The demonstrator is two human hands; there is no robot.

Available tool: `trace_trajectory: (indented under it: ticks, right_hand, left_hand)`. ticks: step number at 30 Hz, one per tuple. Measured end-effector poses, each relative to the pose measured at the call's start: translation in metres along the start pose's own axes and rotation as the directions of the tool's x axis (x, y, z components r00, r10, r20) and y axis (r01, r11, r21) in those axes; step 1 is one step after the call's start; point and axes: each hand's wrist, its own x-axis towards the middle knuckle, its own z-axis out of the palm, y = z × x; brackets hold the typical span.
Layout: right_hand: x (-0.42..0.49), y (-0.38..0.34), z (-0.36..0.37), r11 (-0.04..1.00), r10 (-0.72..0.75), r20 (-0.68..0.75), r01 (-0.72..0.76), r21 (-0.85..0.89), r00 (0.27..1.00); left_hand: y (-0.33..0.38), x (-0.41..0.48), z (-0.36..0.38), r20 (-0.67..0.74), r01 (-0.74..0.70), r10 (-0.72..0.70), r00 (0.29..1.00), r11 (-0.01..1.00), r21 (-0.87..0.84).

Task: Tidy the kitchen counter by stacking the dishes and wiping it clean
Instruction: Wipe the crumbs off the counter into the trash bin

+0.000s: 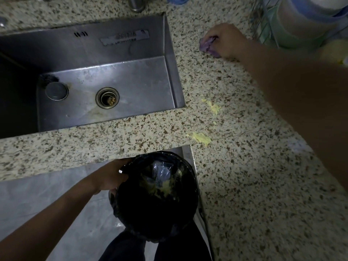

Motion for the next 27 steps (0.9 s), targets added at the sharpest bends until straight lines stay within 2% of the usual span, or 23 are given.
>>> trace_trajectory:
  ticks: [1, 2, 5, 9, 12, 18, 27]
  right_hand:
    - [-0.007, -0.006, -0.004, 0.988, -0.008, 0.049, 0.016, -0.151, 0.999]
    - [-0.012, -0.008, -0.004, 0.983, 0.007, 0.077, 0.007, -0.183, 0.997]
    - [-0.043, -0.018, 0.001, 0.998, 0.039, 0.119, -0.033, -0.054, 0.992]
    - [-0.078, -0.021, 0.017, 1.0, 0.009, 0.081, -0.011, 0.029, 0.997]
    - [-0.098, -0.021, 0.027, 1.0, 0.009, 0.067, -0.011, 0.027, 0.998]
    - [-0.144, -0.032, 0.05, 0.994, -0.101, 0.033, 0.1, 0.04, 0.994]
    - [-0.197, -0.049, 0.068, 0.994, -0.067, 0.03, 0.064, 0.093, 0.997]
  left_hand:
    - [0.001, -0.001, 0.0, -0.002, -0.007, 0.007, 1.0, 1.0, 0.003]
    - [0.001, -0.002, 0.0, -0.013, -0.008, 0.008, 1.0, 1.0, 0.015]
    - [0.005, -0.008, 0.0, -0.041, -0.024, 0.025, 0.999, 1.0, 0.018]
    - [0.012, -0.015, 0.0, -0.018, -0.021, 0.021, 1.0, 1.0, 0.016]
    - [0.012, -0.018, 0.0, -0.015, -0.017, 0.017, 1.0, 1.0, 0.003]
    - [0.002, -0.012, 0.001, -0.038, -0.004, 0.004, 0.999, 1.0, -0.007]
    - [-0.011, -0.007, 0.0, -0.004, 0.001, -0.001, 1.0, 0.999, -0.035]
